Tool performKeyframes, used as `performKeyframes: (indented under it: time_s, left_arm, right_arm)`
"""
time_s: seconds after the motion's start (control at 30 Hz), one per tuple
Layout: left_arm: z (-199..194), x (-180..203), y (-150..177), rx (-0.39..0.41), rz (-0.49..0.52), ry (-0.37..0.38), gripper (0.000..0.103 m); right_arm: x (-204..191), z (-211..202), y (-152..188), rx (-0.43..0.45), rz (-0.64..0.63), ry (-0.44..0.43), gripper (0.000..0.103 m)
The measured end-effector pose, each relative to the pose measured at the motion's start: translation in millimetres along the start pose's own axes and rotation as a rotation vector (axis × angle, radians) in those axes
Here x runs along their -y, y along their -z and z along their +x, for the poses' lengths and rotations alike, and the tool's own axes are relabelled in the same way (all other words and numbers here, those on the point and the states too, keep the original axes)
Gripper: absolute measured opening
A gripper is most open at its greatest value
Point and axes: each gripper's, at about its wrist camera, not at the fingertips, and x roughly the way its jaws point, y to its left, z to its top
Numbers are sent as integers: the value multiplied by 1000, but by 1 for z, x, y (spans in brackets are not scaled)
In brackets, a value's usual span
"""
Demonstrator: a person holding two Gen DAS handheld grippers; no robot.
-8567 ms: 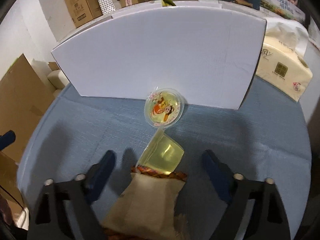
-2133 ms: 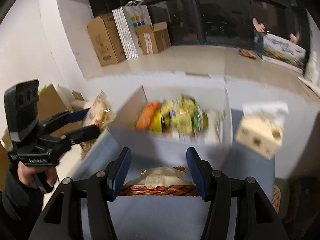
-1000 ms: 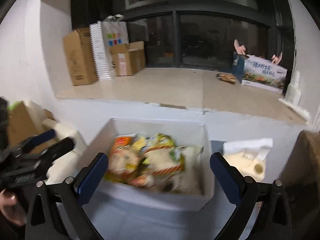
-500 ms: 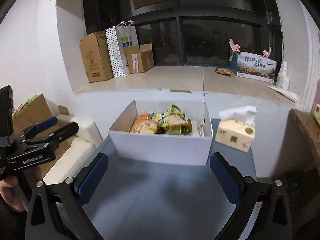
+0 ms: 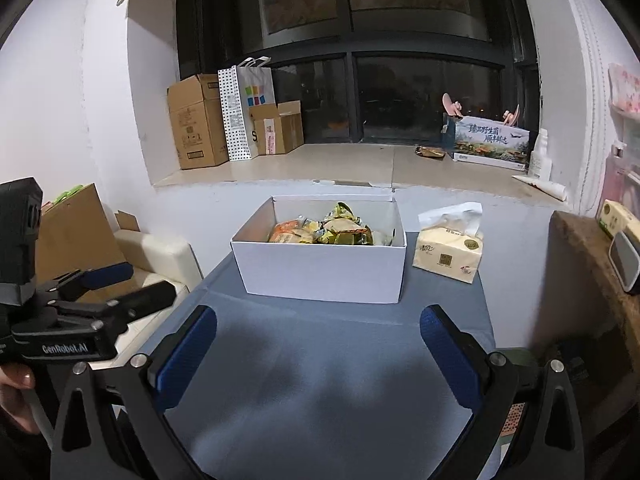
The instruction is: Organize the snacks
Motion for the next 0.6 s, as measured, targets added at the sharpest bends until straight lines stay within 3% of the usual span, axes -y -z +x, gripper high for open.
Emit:
performKeyframes:
  time_s: [0.6]
  left_arm:
    - [4, -4, -4, -19, 13, -5, 103]
  right_arm:
    - [2, 5, 1, -23, 3, 0, 103]
